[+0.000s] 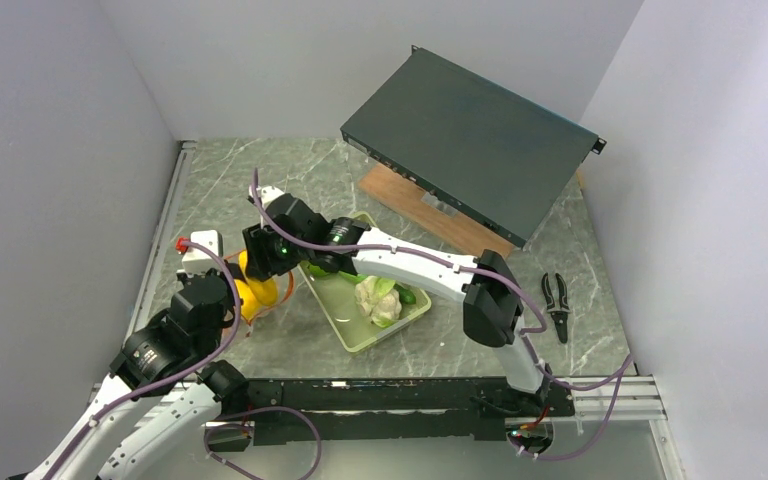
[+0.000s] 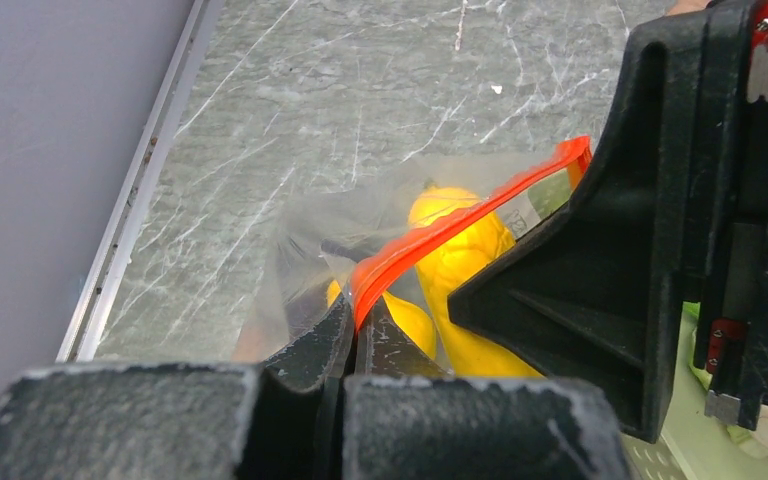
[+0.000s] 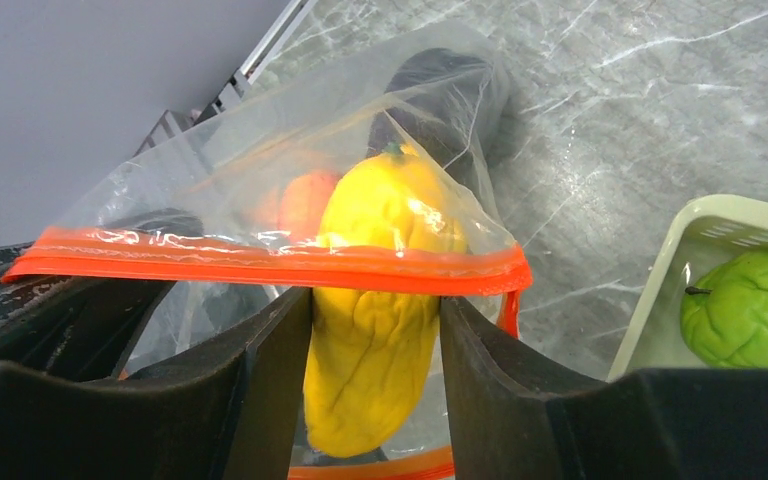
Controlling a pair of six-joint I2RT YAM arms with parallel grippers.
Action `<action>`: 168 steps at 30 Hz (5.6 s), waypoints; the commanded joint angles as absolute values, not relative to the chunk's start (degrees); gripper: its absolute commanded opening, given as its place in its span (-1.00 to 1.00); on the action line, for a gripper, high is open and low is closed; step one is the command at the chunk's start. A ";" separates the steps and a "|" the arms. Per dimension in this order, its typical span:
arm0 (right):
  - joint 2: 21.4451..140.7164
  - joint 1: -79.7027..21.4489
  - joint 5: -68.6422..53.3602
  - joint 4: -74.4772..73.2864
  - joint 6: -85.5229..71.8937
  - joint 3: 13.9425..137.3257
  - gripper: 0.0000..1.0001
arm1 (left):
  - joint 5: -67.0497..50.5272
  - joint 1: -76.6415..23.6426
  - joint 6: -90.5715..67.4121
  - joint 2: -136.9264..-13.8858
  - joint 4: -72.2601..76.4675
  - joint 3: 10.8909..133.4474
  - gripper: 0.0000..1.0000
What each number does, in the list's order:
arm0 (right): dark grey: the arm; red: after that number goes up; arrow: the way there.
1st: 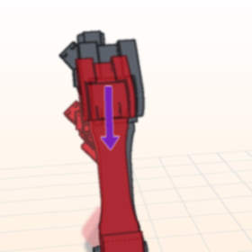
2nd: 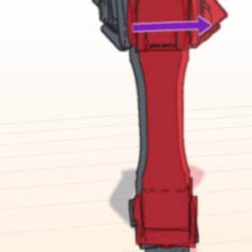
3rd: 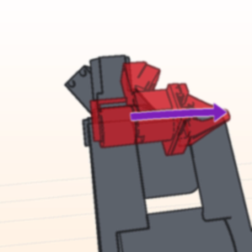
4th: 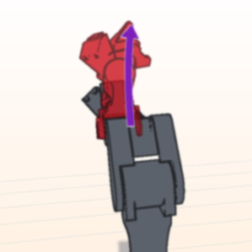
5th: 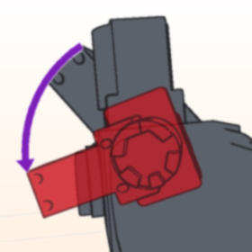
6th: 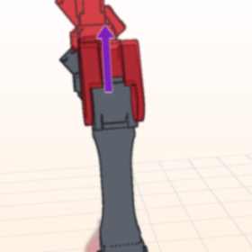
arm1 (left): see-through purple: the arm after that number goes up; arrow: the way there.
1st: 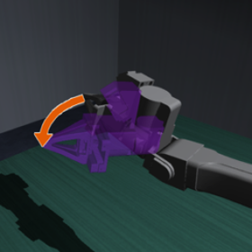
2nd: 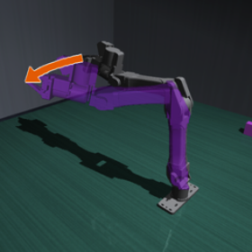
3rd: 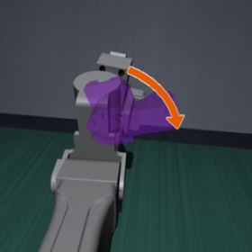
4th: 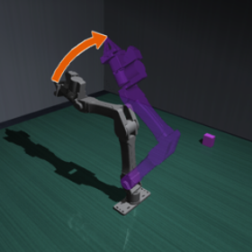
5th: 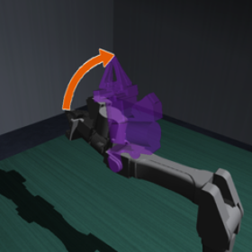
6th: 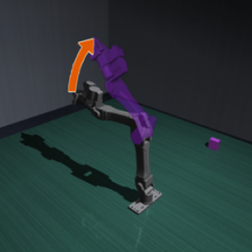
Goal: Place the food in the zip-top bag and seal the zipper
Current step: Place the fake vegetable in the zipper food storage bag, then pick up the fake vegetable from the bin, then place the fake vegetable in the zipper food storage bag.
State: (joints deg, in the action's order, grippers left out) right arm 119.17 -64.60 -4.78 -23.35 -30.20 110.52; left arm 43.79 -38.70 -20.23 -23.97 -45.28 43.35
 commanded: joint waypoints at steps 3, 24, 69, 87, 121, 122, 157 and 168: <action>116.72 -64.45 -2.77 -23.93 -28.80 111.42 0.11 | 43.78 -38.45 -20.13 -23.69 -43.44 43.64 -1.00; 96.76 -64.75 1.76 -23.97 -24.43 94.24 0.26 | 44.38 -38.49 -20.49 -24.61 -43.99 43.85 -1.00; 119.13 -61.38 27.05 -28.06 0.92 89.34 0.20 | 44.02 -38.44 -19.96 -25.22 -43.48 43.85 -1.00; 115.85 -61.30 24.75 -27.88 0.85 89.37 -0.01 | 43.94 -38.49 -20.30 -23.91 -43.62 43.66 -1.00; 84.90 -60.41 -1.67 -13.36 -20.53 81.59 -0.74 | 44.75 -38.48 -20.79 -26.37 -44.06 43.76 -1.00; 84.73 -60.46 -3.82 -12.01 -22.47 81.13 -0.75 | 44.74 -38.48 -20.75 -26.43 -44.11 43.81 -1.00; 103.02 -69.45 -8.72 26.97 -26.20 72.74 -0.92 | 44.94 -38.47 -20.96 -24.50 -44.23 43.77 -1.00; 109.53 -69.43 -5.64 13.33 -26.50 83.88 -0.89 | 44.95 -38.45 -20.92 -24.16 -44.22 43.78 -1.00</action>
State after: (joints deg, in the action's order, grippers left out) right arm 108.14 -69.21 -8.10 18.28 -26.48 78.02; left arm 44.18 -38.68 -20.64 -24.97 -45.30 43.35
